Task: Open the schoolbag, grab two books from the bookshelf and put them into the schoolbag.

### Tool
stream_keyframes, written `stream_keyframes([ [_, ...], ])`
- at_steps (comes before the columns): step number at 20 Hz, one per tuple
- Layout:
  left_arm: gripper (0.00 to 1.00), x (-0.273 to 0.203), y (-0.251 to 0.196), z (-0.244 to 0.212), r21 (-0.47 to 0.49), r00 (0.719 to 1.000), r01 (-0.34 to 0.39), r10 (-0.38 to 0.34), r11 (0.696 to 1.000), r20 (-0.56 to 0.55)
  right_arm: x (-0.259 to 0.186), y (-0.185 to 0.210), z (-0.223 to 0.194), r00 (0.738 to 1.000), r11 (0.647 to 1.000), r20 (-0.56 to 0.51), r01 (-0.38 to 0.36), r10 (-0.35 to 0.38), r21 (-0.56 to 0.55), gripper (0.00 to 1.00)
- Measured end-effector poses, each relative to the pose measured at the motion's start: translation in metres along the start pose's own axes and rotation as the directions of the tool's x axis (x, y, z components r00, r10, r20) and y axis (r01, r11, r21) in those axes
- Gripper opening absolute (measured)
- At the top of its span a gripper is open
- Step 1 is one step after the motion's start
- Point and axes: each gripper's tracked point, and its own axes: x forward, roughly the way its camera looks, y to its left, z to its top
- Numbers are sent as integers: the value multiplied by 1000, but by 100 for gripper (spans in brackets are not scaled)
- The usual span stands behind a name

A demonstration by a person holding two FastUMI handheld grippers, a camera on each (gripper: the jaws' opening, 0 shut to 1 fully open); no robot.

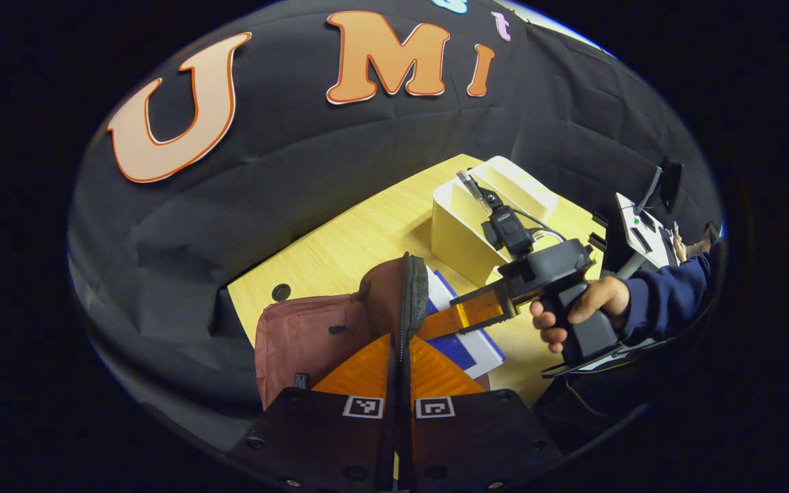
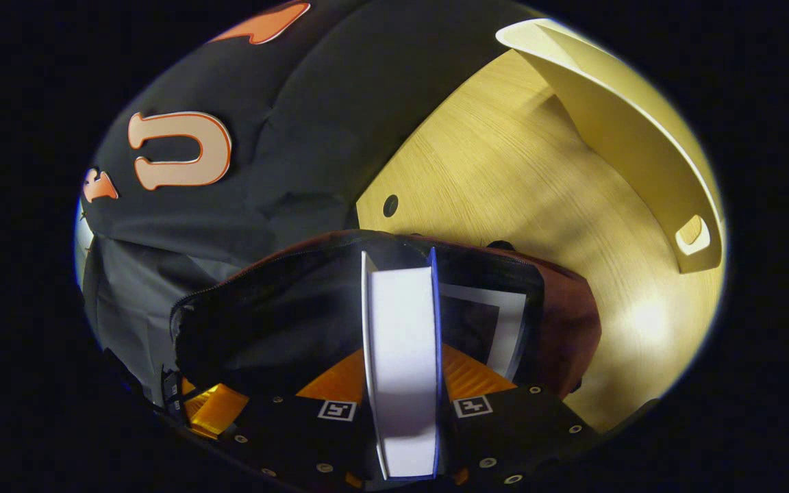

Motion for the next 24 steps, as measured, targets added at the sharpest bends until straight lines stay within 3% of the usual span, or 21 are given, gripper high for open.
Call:
stream_keyframes([
  [11,3,-2,-23,6,22,999,27,-28,999,18,61,7,-28,998,998,22,-60,59,36,40],
  [13,3,-3,-19,4,-1,1000,14,-14,1000,20,66,-3,-36,1000,1000,-2,11,-11,20,42],
  [14,3,-1,-14,3,-22,1000,6,-5,1000,23,67,-14,-44,996,997,-45,72,-72,-6,52],
  [15,3,-1,-7,-2,-41,1000,-12,13,999,21,65,-27,-53,987,990,-85,131,-135,-52,46],
  [17,4,0,-2,-10,-72,999,-18,20,997,27,55,-46,-53,977,973,-66,191,-200,-132,64],
  [18,11,1,-5,-11,-79,999,-3,6,997,35,49,-50,-51,973,964,-49,217,-227,-156,75],
  [19,8,5,-8,-11,-77,999,11,-8,997,41,47,-57,-45,968,955,-31,240,-249,-174,96],
  [24,25,15,-32,0,-41,995,64,-60,997,73,-11,-71,-10,952,927,75,305,-295,-218,98],
])
